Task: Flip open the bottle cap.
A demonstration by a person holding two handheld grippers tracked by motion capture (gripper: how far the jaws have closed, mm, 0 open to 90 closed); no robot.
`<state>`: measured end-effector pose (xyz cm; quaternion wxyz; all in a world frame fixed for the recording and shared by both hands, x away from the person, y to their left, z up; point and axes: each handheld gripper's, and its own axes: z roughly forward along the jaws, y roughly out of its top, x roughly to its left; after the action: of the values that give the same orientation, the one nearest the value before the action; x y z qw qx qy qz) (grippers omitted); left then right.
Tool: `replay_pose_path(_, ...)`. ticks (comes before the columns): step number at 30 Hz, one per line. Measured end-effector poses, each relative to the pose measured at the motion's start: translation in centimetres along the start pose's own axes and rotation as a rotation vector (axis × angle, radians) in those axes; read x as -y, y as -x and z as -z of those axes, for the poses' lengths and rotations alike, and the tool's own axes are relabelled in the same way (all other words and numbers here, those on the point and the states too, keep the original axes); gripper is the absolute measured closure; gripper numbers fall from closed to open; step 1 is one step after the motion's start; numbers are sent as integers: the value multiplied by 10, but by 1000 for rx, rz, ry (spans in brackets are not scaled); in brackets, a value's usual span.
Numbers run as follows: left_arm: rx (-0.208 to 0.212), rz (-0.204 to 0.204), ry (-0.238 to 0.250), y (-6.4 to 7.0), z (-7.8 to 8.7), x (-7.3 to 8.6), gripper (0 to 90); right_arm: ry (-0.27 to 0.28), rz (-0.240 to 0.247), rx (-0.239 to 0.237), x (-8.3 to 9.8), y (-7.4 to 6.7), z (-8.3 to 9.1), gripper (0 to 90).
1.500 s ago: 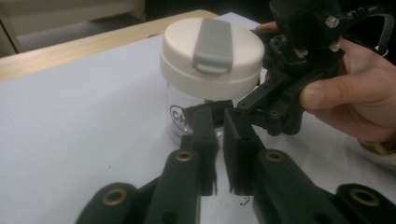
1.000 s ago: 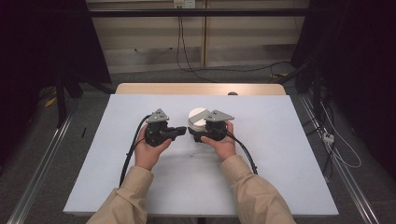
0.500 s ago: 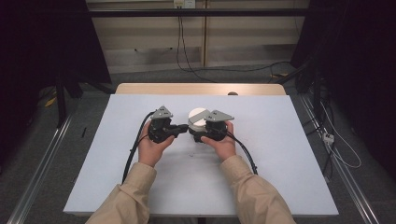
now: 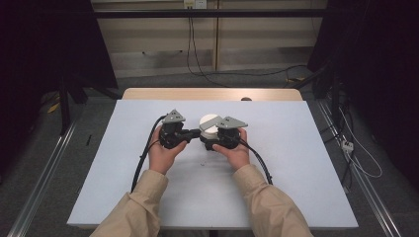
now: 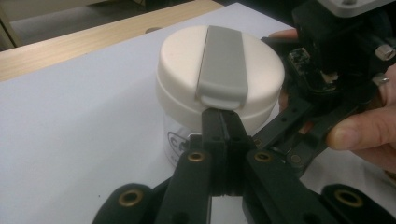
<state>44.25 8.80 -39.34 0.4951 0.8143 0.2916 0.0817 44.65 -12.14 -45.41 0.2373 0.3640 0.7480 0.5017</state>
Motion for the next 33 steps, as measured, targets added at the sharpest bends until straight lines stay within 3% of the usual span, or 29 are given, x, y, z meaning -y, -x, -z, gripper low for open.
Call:
replay_pose_path(21,4,-22,20,4,1,-24,900,0,0,0,0,0,0,185)
replay_pose_path(33,0,-11,24,2,-4,-31,900,0,0,0,0,0,0,185)
